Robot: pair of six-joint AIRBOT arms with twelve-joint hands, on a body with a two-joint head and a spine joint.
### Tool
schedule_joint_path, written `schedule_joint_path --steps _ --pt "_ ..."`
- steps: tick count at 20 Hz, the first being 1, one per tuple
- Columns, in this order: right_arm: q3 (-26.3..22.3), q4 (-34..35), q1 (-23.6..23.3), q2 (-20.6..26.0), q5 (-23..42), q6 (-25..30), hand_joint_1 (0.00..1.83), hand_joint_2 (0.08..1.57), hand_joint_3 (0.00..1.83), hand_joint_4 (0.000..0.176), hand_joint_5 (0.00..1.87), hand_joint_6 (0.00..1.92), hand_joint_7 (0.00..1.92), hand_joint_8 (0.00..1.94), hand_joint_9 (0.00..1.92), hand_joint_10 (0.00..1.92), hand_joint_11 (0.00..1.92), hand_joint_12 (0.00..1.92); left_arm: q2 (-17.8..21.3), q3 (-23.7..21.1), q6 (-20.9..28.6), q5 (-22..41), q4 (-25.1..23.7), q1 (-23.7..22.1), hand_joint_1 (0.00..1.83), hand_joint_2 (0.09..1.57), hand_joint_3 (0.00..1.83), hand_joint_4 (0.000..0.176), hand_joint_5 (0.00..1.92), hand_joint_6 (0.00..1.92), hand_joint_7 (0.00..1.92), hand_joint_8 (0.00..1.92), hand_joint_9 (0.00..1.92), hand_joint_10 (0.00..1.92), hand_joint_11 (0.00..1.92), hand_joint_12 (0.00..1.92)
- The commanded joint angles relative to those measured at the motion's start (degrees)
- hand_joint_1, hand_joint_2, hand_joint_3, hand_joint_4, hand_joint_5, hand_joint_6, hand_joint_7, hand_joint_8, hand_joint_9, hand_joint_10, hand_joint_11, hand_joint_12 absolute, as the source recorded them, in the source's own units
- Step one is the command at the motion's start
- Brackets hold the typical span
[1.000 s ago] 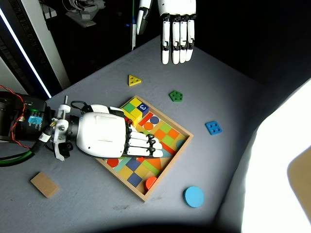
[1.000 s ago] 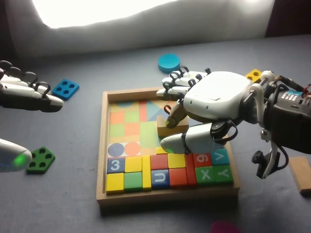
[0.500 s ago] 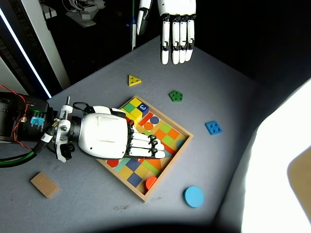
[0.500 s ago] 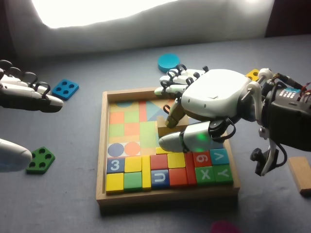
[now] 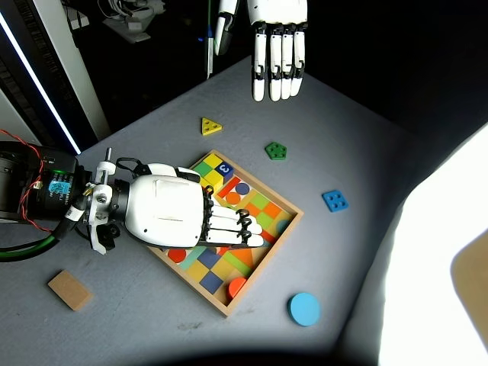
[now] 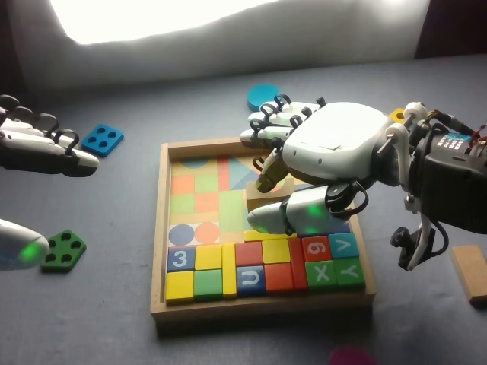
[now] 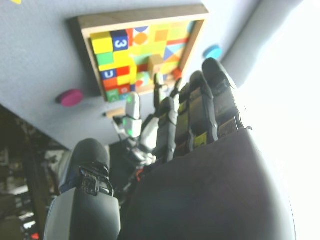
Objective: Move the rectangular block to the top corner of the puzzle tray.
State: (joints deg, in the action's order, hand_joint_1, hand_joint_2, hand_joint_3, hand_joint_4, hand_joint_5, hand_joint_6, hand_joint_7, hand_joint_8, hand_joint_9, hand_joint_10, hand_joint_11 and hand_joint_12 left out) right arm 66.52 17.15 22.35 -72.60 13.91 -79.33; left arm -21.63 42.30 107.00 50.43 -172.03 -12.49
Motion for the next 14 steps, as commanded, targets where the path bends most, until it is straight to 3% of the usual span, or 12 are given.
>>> schedule_joint_path --steps 1,14 --pt "0.06 -0.30 -0.26 0.19 6.68 0.16 0.00 1.19 0.00 0.000 0.76 0.00 0.12 0.00 0.00 0.00 0.00 0.00 0.06 -0.11 0.21 -4.74 -0.55 -0.49 0.16 1.28 0.00 0.053 0.13 0.00 0.08 0.00 0.12 0.00 0.00 0.53" --pt "0.50 -0.30 0.99 -0.08 5.76 -0.75 0.00 1.19 0.00 0.000 0.79 0.01 0.15 0.01 0.00 0.00 0.00 0.00 0.04 -0.12 0.21 -4.74 -0.55 -0.49 0.18 1.27 0.00 0.051 0.14 0.00 0.09 0.00 0.13 0.00 0.00 0.51"
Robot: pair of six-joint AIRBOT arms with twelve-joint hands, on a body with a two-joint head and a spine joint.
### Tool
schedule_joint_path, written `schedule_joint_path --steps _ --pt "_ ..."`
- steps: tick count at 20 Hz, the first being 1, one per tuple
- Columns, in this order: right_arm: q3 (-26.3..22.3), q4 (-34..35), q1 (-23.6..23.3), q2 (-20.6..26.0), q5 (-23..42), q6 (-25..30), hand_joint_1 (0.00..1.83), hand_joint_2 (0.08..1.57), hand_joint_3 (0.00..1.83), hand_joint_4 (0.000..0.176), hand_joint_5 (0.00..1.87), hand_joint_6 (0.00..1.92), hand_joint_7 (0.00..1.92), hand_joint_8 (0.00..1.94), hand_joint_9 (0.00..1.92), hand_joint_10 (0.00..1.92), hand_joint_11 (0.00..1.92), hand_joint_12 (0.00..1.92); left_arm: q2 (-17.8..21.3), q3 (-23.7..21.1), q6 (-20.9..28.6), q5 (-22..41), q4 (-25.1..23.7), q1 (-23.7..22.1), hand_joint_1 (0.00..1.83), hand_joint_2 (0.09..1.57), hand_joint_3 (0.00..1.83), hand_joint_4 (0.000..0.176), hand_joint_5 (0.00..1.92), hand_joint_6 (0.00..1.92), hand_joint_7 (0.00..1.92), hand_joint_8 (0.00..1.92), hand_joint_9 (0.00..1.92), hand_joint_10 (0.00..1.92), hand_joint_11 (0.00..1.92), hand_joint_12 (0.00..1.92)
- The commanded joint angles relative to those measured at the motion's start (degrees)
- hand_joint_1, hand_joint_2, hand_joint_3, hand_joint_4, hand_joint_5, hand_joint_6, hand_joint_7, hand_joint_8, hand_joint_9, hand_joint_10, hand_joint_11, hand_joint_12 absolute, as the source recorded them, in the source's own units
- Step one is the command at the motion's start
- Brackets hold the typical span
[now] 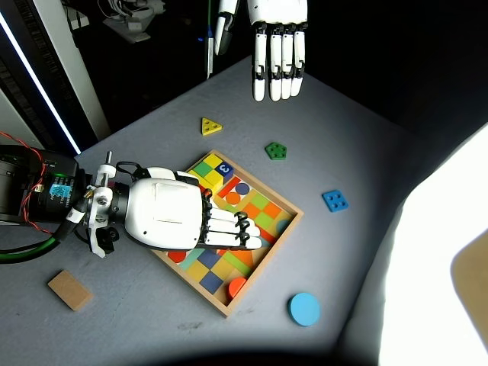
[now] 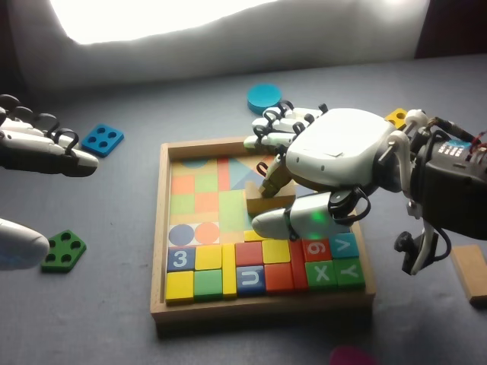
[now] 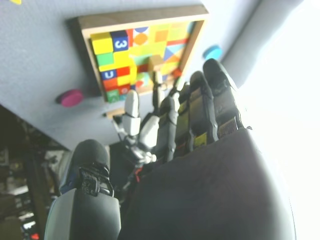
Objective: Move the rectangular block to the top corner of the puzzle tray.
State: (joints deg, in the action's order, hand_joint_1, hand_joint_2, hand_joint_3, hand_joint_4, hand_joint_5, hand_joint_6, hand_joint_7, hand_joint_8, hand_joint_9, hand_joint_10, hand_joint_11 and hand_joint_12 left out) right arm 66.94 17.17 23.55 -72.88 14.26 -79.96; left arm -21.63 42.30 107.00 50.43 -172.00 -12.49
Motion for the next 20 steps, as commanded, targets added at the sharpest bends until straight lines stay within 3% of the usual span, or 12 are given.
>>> schedule_joint_path --steps 1,17,20 --pt "0.25 -0.32 -0.16 0.21 5.15 -0.11 0.00 1.19 0.00 0.000 0.79 0.01 0.15 0.01 0.00 0.00 0.00 0.00 0.04 -0.12 0.21 -4.74 -0.57 -0.49 0.18 1.27 0.00 0.052 0.14 0.00 0.09 0.00 0.12 0.00 0.00 0.48" --pt "3.88 1.17 -0.17 0.34 3.93 -0.09 0.00 1.20 0.00 0.000 0.79 0.01 0.14 0.00 0.00 0.00 0.00 0.00 0.04 -0.08 0.21 -4.74 -0.57 -0.49 0.13 1.28 0.00 0.059 0.11 0.00 0.08 0.00 0.11 0.00 0.00 0.47" --pt "4.20 1.21 -0.17 0.52 3.91 -0.10 0.00 1.20 0.00 0.000 0.79 0.01 0.13 0.00 0.00 0.00 0.00 0.00 0.04 -0.06 0.21 -4.74 -0.57 -0.49 0.18 1.27 0.00 0.053 0.14 0.01 0.09 0.00 0.12 0.00 0.00 0.51"
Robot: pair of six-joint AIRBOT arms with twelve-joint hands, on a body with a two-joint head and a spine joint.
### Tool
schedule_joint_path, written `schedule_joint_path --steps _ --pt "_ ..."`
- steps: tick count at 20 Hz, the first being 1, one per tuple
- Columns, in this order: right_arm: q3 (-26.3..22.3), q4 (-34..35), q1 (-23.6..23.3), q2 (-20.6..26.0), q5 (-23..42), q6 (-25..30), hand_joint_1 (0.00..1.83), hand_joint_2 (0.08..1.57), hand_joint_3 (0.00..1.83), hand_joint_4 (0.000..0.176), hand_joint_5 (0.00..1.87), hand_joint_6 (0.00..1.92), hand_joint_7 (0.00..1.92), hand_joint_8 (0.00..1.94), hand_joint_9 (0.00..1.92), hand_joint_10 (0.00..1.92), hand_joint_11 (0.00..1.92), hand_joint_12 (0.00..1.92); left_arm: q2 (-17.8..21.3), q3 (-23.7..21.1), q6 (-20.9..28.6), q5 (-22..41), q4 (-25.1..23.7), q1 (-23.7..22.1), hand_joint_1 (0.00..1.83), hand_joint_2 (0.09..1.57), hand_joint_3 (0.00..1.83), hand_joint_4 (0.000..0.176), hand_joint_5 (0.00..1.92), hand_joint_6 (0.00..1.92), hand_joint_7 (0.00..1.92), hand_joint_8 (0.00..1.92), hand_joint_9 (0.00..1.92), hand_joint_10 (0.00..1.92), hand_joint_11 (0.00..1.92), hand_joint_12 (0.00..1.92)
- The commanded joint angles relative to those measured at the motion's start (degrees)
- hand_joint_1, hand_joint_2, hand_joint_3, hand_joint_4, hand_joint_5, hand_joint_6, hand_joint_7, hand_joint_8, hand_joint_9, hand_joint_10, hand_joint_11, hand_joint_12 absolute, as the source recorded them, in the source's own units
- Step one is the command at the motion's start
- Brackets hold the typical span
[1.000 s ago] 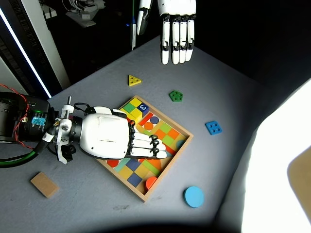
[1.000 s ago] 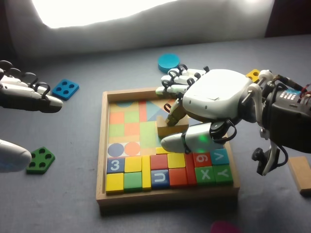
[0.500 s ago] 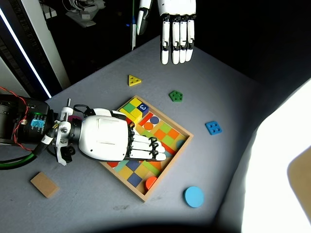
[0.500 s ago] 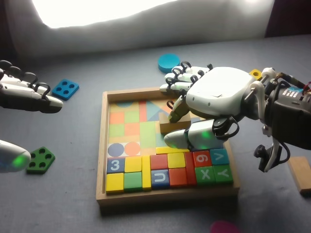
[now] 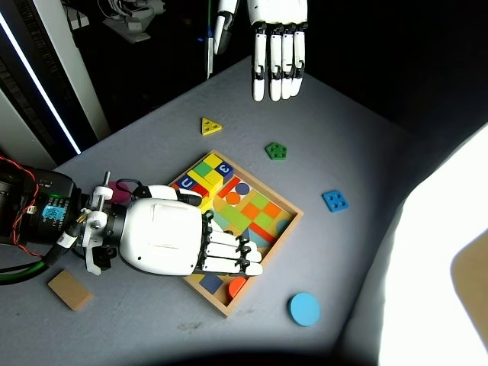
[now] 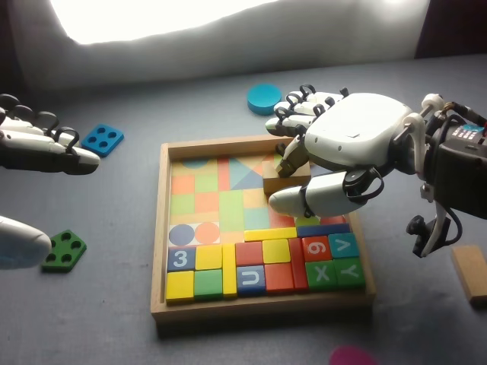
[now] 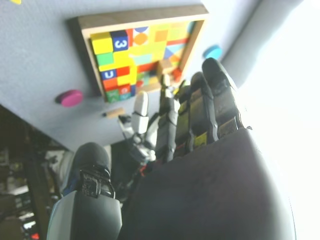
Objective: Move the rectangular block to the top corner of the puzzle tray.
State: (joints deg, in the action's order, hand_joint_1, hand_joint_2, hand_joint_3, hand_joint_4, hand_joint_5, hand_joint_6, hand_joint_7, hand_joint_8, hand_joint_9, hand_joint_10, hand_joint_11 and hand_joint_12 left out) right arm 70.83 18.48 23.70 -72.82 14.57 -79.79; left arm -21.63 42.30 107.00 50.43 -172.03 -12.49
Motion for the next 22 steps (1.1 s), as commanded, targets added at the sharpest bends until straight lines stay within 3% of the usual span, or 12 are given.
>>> schedule_joint_path --steps 1,22 --pt "0.36 -0.11 -0.33 0.61 3.61 -0.27 0.00 1.20 0.00 0.000 0.79 0.01 0.13 0.00 0.00 0.00 0.00 0.00 0.04 -0.05 0.21 -4.74 -0.55 -0.49 0.18 1.27 0.00 0.053 0.14 0.01 0.09 0.00 0.12 0.00 0.00 0.51" --pt "6.40 -1.30 -0.67 -1.64 6.73 -1.00 0.00 1.19 0.00 0.000 0.78 0.00 0.13 0.00 0.00 0.00 0.00 0.00 0.02 -0.03 0.21 -4.74 -0.55 -0.47 0.16 1.27 0.00 0.060 0.14 0.01 0.09 0.00 0.11 0.00 0.00 0.48"
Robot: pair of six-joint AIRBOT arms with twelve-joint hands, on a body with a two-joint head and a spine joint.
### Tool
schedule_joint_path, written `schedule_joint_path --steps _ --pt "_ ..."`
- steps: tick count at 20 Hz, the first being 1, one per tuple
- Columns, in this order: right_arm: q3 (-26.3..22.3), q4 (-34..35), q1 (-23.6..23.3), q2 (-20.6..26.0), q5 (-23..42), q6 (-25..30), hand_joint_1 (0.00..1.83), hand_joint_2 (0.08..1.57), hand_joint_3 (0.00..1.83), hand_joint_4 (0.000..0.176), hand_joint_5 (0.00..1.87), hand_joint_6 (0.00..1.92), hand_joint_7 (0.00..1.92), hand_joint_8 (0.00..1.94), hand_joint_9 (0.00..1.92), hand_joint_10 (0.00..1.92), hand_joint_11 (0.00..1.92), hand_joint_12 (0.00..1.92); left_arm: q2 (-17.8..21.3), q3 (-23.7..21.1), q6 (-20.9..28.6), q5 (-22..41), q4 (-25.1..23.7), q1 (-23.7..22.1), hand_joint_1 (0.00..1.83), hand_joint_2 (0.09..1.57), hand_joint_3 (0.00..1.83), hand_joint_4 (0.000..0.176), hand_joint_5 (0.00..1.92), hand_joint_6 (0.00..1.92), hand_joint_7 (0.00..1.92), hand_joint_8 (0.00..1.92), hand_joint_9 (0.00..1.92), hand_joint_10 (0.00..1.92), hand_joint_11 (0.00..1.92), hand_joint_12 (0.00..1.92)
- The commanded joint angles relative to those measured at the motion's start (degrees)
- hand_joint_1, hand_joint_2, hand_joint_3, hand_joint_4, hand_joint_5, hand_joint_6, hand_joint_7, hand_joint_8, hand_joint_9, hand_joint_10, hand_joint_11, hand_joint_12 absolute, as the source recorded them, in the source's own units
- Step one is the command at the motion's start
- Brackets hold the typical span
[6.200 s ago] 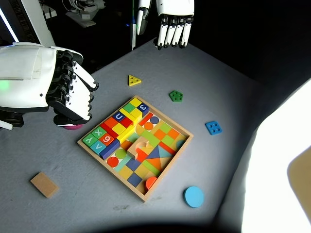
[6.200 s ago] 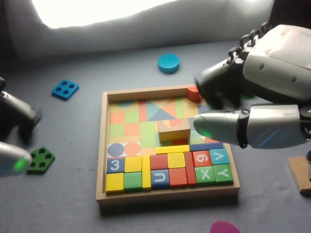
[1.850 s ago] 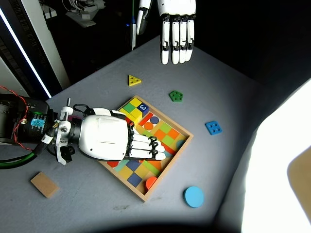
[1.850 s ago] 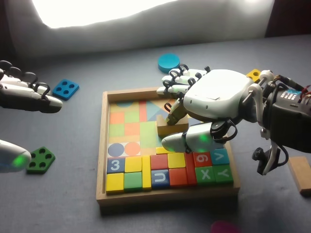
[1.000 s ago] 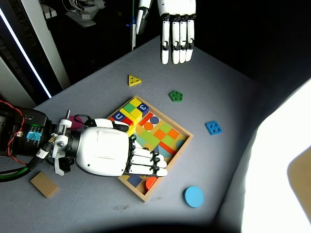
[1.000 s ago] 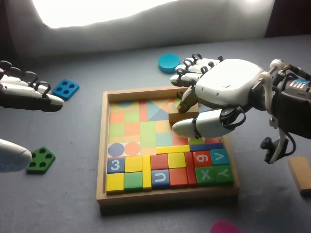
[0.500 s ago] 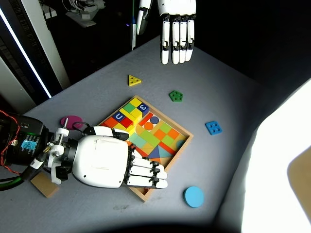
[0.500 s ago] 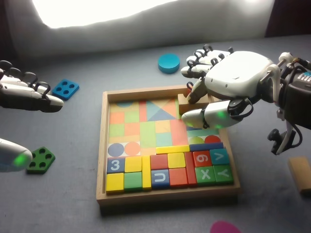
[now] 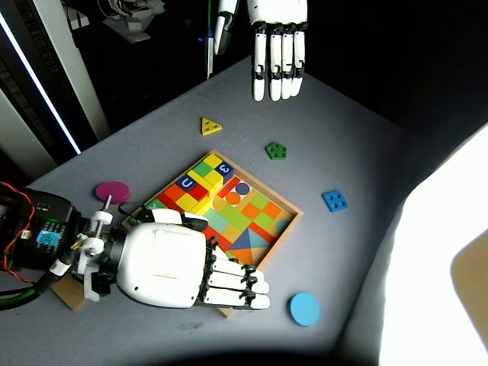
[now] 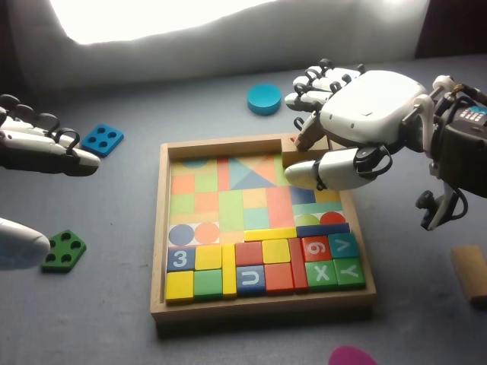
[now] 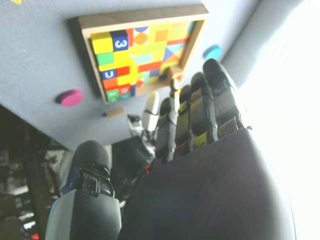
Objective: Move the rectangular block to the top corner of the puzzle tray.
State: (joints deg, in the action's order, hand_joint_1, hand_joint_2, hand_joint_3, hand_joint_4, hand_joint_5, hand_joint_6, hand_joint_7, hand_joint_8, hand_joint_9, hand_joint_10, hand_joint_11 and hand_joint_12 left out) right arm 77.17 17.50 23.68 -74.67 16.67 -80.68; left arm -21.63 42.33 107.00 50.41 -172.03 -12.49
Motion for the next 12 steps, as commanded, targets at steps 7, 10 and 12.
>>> schedule_joint_path --steps 7,10,12 --pt "1.96 -0.78 -1.22 -0.76 4.91 -0.06 0.00 1.19 0.00 0.000 0.78 0.00 0.12 0.00 0.00 0.00 0.00 0.00 0.00 -0.06 0.21 -4.71 -0.55 -0.47 0.16 1.28 0.00 0.056 0.14 0.00 0.09 0.00 0.12 0.00 0.00 0.46" --pt "2.07 -0.82 -1.31 -0.73 4.84 -0.03 0.00 1.19 0.00 0.000 0.80 0.01 0.13 0.01 0.00 0.00 0.00 0.00 0.00 -0.06 0.21 -4.71 -0.55 -0.47 0.20 1.28 0.00 0.052 0.15 0.00 0.11 0.00 0.13 0.00 0.00 0.47" --pt "2.06 -0.85 -1.44 -0.71 4.83 -0.04 0.00 1.19 0.00 0.000 0.80 0.01 0.14 0.01 0.00 0.00 0.00 0.00 0.01 -0.07 0.21 -4.71 -0.55 -0.47 0.17 1.27 0.00 0.050 0.14 0.00 0.11 0.00 0.14 0.00 0.00 0.51"
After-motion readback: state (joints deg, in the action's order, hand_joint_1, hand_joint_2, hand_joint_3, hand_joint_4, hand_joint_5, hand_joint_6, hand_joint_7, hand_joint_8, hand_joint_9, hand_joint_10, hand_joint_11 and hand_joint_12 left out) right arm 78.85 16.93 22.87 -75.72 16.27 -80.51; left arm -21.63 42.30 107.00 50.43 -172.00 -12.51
